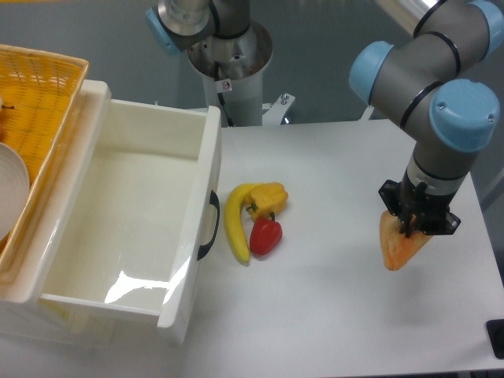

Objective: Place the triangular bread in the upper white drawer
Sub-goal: 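Hold the triangular bread slice in the gripper above the table, then carry the held bread slice over the open white drawer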

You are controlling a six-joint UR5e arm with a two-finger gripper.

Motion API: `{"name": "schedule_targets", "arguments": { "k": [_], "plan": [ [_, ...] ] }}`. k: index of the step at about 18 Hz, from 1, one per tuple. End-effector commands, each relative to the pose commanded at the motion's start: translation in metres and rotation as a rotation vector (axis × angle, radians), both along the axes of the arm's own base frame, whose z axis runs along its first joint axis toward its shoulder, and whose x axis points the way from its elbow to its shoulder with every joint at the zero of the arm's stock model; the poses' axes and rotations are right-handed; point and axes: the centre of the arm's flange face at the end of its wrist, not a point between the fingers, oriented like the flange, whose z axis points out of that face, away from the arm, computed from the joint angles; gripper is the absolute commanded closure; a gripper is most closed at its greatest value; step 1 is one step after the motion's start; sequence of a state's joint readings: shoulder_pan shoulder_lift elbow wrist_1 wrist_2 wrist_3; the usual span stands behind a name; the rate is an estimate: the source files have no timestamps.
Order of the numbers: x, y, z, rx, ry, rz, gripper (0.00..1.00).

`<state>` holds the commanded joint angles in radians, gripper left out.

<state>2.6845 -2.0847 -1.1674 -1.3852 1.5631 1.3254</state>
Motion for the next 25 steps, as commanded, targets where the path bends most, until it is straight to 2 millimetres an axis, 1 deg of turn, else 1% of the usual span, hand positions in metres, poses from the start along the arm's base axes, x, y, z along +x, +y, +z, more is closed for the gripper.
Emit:
{"name": "schedule_targets", "arguments": {
  "k": [5,7,12,14,17,19,21,23,25],
  "plan": [
    [0.002,0.002,0.000,0.005,-0.006,0.050,1.00],
    [0.003,0.006,0.000,0.056,-0.032,0.109,1.00],
    [0.004,0.009,0.002,0.073,-0.038,0.170,1.00],
    [0.011,0.012,0.008,0.084,-0.039,0.232,1.00],
    [0.035,0.029,0.015,0.095,-0.049,0.277,1.00],
    [0.050,0.036,0.027,0.136,-0.065,0.305,1.00],
    [0.061,0.038,0.049,0.194,-0.078,0.347,1.00],
    [0.080,0.044,0.072,0.245,-0.086,0.366,1.00],
    [0.098,0.047,0.090,0.291,-0.104,0.376,1.00]
  ]
}}
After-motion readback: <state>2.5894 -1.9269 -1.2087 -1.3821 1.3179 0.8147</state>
